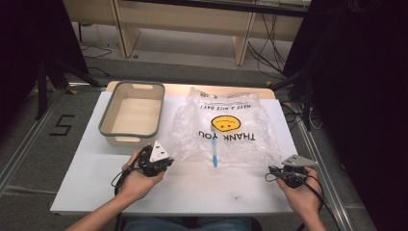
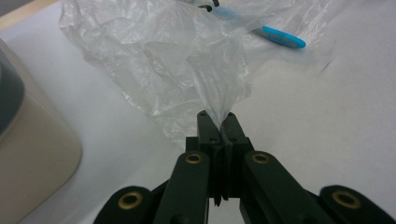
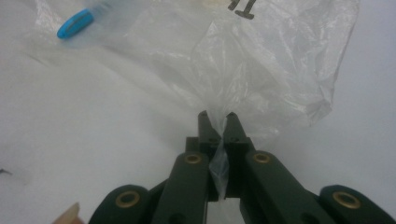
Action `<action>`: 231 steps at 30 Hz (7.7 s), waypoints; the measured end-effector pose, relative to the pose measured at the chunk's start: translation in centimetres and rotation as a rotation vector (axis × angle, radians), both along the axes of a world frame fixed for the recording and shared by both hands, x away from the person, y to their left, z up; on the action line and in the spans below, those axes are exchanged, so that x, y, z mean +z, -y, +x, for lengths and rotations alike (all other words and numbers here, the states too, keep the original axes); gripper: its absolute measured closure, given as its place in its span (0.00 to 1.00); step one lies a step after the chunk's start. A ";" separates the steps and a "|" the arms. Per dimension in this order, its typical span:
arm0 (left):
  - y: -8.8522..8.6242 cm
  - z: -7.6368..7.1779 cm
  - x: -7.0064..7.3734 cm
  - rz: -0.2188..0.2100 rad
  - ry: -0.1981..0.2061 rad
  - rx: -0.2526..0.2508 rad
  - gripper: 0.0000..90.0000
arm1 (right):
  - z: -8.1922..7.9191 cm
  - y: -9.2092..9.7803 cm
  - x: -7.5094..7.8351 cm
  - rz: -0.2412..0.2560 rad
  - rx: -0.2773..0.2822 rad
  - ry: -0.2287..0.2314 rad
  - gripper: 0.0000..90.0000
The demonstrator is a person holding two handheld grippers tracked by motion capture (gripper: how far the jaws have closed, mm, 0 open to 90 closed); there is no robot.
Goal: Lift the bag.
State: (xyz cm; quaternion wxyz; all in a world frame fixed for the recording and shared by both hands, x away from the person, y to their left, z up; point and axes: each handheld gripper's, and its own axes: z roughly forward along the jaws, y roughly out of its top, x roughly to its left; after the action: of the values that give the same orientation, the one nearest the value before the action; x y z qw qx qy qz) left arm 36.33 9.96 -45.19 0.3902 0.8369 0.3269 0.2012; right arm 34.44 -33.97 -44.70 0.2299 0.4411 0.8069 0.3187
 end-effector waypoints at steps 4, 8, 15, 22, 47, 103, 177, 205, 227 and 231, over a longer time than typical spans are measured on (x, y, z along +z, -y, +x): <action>-0.1 -0.2 0.8 -0.017 0.038 0.002 0.99 | -0.1 0.3 0.4 0.007 -0.029 0.033 1.00; 0.1 -0.4 1.6 -0.032 0.081 0.002 0.99 | -0.2 0.6 0.9 0.013 -0.063 0.070 1.00; 0.4 -0.5 2.9 -0.048 0.146 -0.004 0.99 | -0.3 0.5 1.4 -0.020 -0.089 0.113 1.00; 0.4 -0.5 4.1 -0.069 0.191 -0.008 0.99 | -0.4 0.6 2.1 -0.023 -0.116 0.164 1.00; 1.2 -0.7 6.7 -0.116 0.259 -0.020 0.99 | -0.6 1.6 3.6 0.005 -0.214 0.263 1.00; 0.6 -1.7 11.2 -0.244 0.397 -0.039 0.99 | -0.8 0.8 8.4 0.072 -0.226 0.475 1.00; 0.6 -0.5 14.8 -0.317 0.514 -0.014 0.99 | 0.4 0.0 10.9 0.109 -0.236 0.569 1.00; 1.6 11.3 12.7 -0.250 0.443 0.166 0.99 | 10.0 -3.1 10.9 0.139 -0.281 0.553 1.00; 2.0 15.0 8.8 -0.185 0.307 0.239 0.99 | 14.1 -4.8 7.6 0.127 -0.271 0.417 1.00; 2.1 15.0 8.7 -0.188 0.308 0.236 0.98 | 14.1 -4.9 7.6 0.135 -0.264 0.409 0.99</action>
State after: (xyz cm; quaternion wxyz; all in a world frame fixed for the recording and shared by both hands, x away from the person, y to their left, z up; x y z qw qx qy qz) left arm 51.31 7.85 -36.44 0.4857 0.7120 0.3764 0.3397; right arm 48.57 -29.12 -37.09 0.3980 0.4833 0.6559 0.4216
